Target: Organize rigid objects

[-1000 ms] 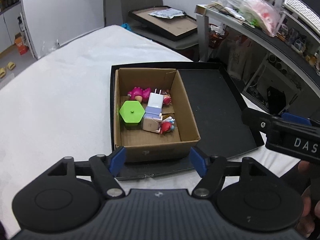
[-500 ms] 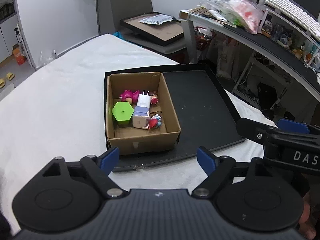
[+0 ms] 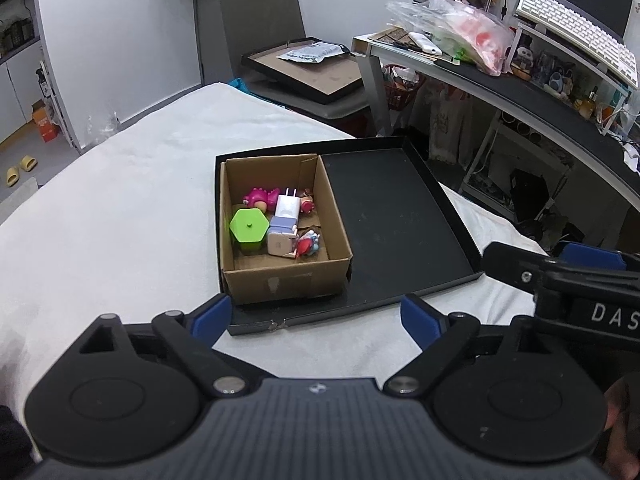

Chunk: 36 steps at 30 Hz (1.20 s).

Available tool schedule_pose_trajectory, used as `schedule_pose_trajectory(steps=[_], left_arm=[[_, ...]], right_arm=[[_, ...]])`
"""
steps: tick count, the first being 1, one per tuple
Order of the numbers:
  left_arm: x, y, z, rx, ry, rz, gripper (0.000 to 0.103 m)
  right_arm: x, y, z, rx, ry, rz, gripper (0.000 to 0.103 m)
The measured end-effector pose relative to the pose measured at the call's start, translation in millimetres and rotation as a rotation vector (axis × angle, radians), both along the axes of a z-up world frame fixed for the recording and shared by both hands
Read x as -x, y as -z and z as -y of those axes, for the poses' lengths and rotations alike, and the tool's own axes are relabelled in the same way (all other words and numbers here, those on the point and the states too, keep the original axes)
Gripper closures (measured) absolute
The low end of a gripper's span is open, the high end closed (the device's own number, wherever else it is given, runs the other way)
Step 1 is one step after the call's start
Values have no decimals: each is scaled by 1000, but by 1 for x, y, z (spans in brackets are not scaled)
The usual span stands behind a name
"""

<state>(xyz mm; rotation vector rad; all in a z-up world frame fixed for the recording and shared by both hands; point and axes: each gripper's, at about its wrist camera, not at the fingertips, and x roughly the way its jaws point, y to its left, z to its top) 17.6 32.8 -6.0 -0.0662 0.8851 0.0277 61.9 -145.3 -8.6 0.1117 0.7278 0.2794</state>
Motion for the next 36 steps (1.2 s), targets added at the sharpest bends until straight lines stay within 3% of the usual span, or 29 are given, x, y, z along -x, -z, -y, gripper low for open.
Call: schedule_pose_trajectory(steps=[18, 36], left_arm=[[28, -26, 0, 19, -29, 49, 12], [38, -28, -3, 23, -43, 52, 11]], right_arm=[[29, -20, 22, 27, 1, 21, 0], [39, -23, 30, 33, -3, 12, 0]])
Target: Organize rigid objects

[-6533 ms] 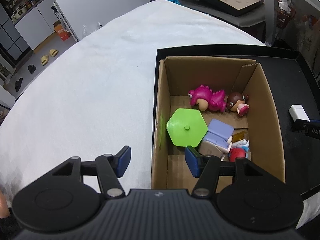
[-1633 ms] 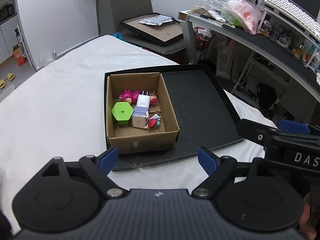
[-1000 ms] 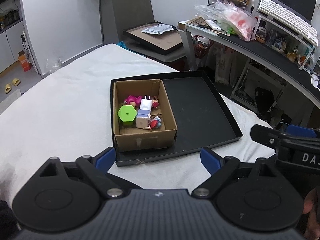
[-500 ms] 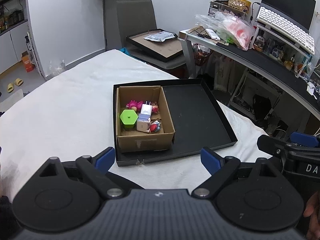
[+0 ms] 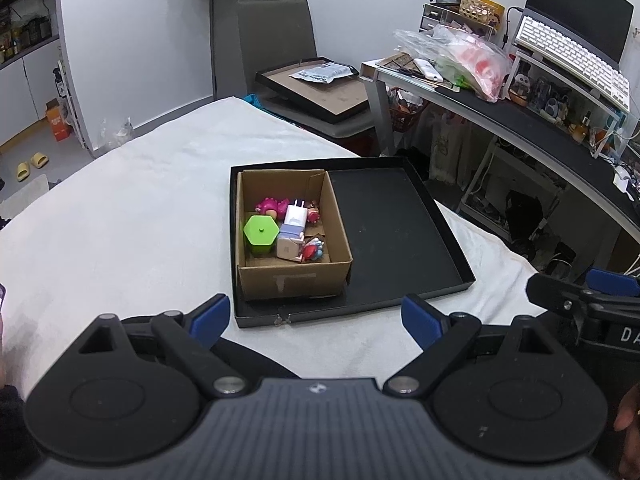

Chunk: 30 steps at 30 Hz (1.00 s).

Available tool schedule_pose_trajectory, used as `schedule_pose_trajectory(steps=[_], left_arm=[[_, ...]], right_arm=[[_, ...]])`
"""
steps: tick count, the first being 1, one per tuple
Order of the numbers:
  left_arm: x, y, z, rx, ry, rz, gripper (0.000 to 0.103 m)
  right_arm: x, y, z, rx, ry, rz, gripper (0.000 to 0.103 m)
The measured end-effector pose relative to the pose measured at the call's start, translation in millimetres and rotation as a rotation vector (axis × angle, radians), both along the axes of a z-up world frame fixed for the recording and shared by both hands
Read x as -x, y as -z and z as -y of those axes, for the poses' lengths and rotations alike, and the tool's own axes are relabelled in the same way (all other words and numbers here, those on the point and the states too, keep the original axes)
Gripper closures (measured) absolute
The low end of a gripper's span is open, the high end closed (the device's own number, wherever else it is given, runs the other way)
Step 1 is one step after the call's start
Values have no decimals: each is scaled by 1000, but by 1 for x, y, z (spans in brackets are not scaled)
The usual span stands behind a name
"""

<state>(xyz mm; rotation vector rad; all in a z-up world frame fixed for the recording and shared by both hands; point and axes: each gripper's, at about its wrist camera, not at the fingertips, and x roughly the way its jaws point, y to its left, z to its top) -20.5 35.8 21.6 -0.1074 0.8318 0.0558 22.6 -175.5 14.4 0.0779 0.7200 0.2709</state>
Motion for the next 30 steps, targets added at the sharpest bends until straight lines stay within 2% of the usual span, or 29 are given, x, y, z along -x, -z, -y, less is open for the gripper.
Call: schedule_pose_trajectory(steps=[19, 30], left_arm=[[4, -2, -5, -10, -19, 13, 11], [6, -4, -8, -5, -25, 25, 11]], right_arm=[[3, -3, 6, -28, 8, -7, 0], [7, -6, 5, 0, 14, 5, 0]])
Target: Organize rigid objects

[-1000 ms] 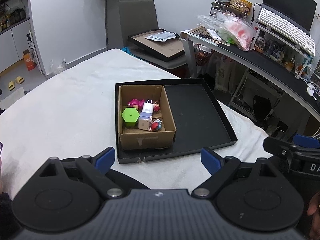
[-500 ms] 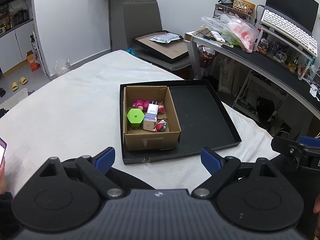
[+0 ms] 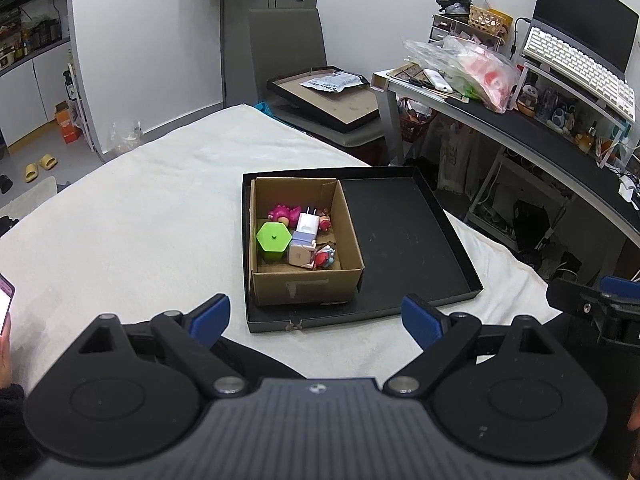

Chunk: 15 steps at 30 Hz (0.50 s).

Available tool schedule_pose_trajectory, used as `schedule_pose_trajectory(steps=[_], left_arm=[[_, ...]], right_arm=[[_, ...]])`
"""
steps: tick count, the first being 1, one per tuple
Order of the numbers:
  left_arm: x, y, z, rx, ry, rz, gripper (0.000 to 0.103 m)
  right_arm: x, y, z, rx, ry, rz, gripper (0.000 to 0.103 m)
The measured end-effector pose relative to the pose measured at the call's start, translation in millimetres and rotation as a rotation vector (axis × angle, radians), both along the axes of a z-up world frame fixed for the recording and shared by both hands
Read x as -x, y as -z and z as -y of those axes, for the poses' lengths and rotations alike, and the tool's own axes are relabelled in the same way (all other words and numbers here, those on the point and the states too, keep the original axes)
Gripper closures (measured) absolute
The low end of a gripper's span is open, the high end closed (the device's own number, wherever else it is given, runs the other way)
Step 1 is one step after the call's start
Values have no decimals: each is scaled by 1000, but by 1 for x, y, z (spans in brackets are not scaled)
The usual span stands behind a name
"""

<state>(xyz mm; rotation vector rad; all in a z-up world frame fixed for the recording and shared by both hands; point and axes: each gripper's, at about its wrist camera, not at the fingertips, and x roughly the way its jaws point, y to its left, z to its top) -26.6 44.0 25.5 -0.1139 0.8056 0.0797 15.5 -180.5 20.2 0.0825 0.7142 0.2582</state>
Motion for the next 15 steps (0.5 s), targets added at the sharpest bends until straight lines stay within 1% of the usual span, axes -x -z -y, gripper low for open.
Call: schedule_pose_trajectory(steps=[7, 11, 13, 15], left_arm=[[1, 0, 0, 1, 3, 1, 11], [3, -1, -1, -7, 2, 19, 11], [3, -1, 0, -16, 10, 25, 11], [0, -1, 1, -9, 17, 21, 11]], right_arm=[[1, -1, -1, -7, -5, -1, 0], [2, -1, -3, 2, -4, 0, 0], [1, -1, -4, 2, -2, -3, 0], [1, -1, -5, 3, -1, -8, 0]])
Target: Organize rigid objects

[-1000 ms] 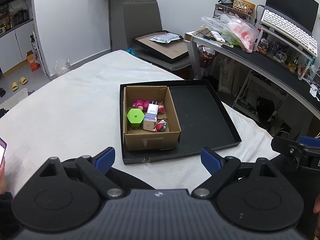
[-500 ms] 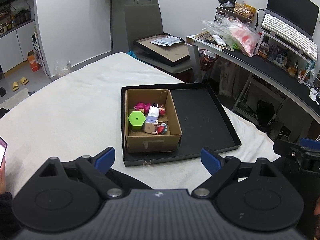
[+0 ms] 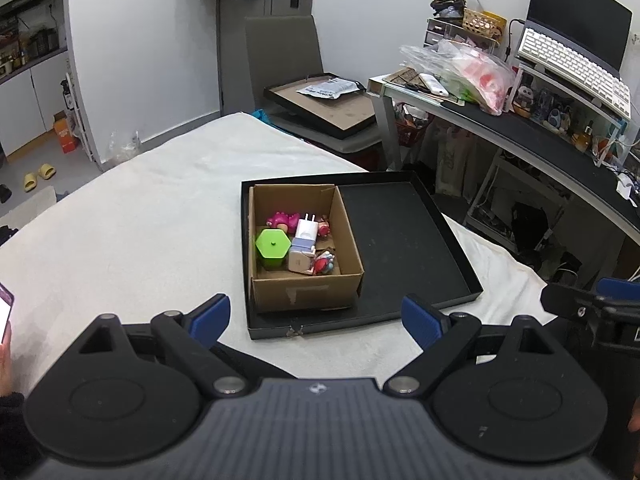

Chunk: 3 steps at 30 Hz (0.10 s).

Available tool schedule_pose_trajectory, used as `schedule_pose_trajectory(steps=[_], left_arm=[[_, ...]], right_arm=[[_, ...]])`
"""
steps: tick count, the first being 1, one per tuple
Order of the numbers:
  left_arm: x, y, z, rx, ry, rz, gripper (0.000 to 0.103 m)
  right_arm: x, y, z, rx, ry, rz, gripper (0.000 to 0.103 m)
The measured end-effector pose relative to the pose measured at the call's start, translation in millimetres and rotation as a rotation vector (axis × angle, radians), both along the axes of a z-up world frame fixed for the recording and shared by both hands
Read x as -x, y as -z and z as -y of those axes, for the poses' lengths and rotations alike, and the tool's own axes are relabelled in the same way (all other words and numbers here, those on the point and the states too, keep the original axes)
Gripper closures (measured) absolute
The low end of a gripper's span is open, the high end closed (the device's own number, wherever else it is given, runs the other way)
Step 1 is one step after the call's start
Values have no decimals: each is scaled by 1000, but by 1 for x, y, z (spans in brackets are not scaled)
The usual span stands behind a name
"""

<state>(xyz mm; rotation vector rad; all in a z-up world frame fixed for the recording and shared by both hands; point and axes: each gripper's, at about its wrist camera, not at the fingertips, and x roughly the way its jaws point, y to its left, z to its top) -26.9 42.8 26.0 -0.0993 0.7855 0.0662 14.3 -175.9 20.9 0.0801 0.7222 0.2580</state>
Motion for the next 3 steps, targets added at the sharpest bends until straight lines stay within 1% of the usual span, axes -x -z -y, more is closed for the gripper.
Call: schedule_pose_trajectory(steps=[3], left_arm=[[-7, 1, 1, 27, 13, 2, 11]], right_arm=[[0, 2, -1, 1, -3, -9, 0]])
